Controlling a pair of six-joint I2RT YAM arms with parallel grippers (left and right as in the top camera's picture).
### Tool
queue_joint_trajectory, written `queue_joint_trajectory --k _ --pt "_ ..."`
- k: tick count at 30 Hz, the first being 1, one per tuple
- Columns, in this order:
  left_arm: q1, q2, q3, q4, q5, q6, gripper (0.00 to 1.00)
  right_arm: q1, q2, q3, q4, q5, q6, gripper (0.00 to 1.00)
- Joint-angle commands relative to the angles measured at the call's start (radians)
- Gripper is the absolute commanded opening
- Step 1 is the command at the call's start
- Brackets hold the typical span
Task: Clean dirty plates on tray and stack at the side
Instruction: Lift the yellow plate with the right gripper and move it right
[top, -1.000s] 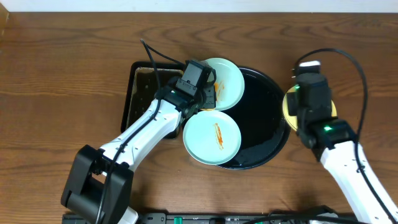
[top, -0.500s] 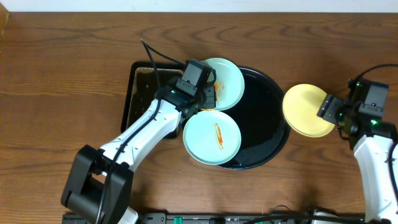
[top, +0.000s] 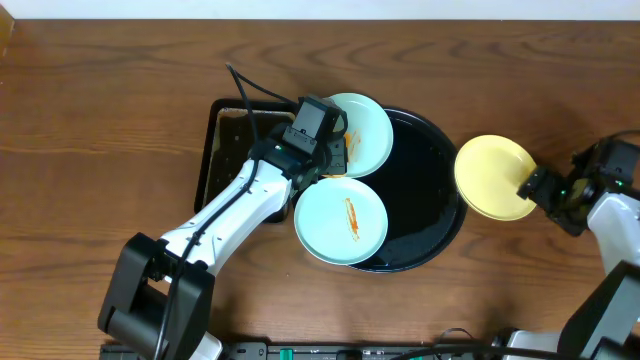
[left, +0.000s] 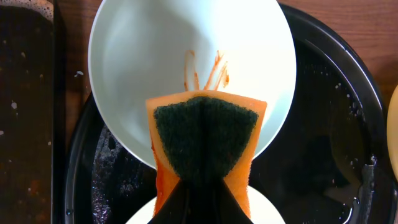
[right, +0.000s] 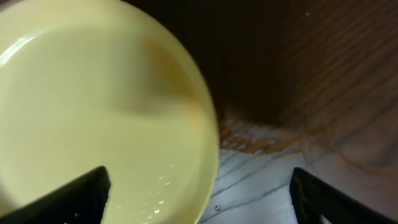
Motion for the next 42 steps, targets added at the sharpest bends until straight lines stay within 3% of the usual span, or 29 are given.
queue_joint_trajectory --k 1,12,29,35,42 --pt "0.001 -0.016 0.016 -0.001 0.002 0.009 0.08 -0.034 0.047 0.006 0.000 -0.080 0.023 0.77" --pt "0.001 -0.016 0.016 0.000 0.002 0.009 0.07 -0.055 0.109 0.006 0.019 -0.097 0.032 0.38" --pt "0.001 -0.016 0.016 -0.001 0.002 0.009 0.07 -0.055 0.109 -0.032 0.039 -0.092 0.090 0.24" --pt "0.001 -0.016 0.016 0.000 0.002 0.009 0.08 -0.055 0.109 -0.032 0.037 -0.092 0.090 0.01" --pt "0.001 -0.016 0.016 0.000 0.002 0.009 0.08 -0.055 0.106 -0.031 0.080 -0.123 0.071 0.01"
